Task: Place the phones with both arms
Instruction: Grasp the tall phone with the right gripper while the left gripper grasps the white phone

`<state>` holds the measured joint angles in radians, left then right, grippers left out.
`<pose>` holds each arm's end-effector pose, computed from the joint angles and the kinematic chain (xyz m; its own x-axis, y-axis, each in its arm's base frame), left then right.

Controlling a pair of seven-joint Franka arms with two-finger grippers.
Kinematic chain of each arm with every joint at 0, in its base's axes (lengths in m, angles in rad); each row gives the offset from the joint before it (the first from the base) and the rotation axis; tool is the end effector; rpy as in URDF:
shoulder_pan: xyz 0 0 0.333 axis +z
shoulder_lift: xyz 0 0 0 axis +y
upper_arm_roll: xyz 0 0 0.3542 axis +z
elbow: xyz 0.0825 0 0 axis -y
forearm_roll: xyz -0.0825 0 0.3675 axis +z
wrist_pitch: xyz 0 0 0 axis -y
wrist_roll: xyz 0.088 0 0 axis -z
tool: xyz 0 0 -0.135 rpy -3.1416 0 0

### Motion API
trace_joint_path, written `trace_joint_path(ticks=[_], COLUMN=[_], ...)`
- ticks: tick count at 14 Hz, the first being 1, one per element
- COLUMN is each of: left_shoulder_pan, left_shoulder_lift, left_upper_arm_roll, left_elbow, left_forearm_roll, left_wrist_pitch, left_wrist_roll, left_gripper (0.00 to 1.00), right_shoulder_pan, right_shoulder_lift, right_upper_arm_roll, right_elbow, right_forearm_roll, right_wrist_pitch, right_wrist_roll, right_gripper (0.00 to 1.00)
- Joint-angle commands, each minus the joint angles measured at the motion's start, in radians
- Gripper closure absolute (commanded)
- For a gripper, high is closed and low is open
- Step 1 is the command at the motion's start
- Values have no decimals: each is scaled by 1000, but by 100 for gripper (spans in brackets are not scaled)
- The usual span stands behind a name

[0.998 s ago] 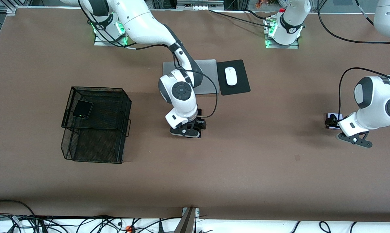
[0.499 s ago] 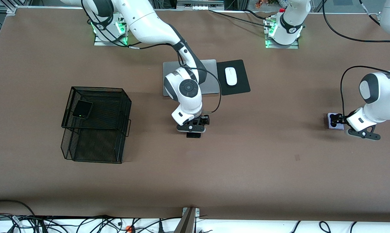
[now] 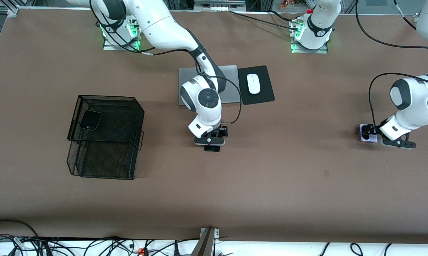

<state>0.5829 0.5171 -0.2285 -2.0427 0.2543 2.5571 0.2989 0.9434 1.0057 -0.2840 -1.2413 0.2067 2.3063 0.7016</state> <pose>0.5678 0.2145 0.2107 0.9920 -0.1258 0.0071 -0.1255 -0.9915 -0.0350 0.5717 0.5330 0.1756 0.9919 -0.0359 0.1219 -0.0354 -0.9994 -0.0064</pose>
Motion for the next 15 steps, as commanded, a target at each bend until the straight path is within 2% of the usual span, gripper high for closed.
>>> trace_joint_path(ticks=[1,3,5,7,8,9,10,12,13,15], left_shoulder_pan=[8,9,9,9,11,20,28,32,35,37], left_shoulder_lift=[-3,7,9,11,14,15,18,24,29,38], left_upper_arm_roll=[-9,-9,-9,-9,-8,-9,-9,-9,-9,-9], left_elbow=[-20,-22,-27,-37,-40,-40,-39,-40,-39,-40], left_forearm_roll=[-20,-20,-20,-20,-20,-20,-20,-18,-18,-18], left_wrist_pitch=[38,55,64,83,90,92,94,98,110,126], left_wrist_roll=[-23,-26,-50,-58,-58,-57,-57,-53,-53,-52], left_gripper=[0,0,0,0,0,0,0,0,0,0], right_shoulder_pan=[5,5,5,5,6,11,11,11,11,9], right_shoulder_lift=[-2,-2,-2,1,4,4,4,4,2,-15], right_upper_arm_roll=[-1,-1,0,0,0,0,0,0,0,-3], right_elbow=[-7,-7,-7,-7,-7,-7,-7,-7,-7,-6], right_forearm_roll=[-6,-4,-4,-3,-4,-4,-4,-4,-4,-4], right_wrist_pitch=[2,2,2,2,2,2,2,2,1,-10], right_wrist_roll=[1,6,7,9,9,9,7,6,1,-7], right_gripper=[0,0,9,9,14,33,45,76,86,98])
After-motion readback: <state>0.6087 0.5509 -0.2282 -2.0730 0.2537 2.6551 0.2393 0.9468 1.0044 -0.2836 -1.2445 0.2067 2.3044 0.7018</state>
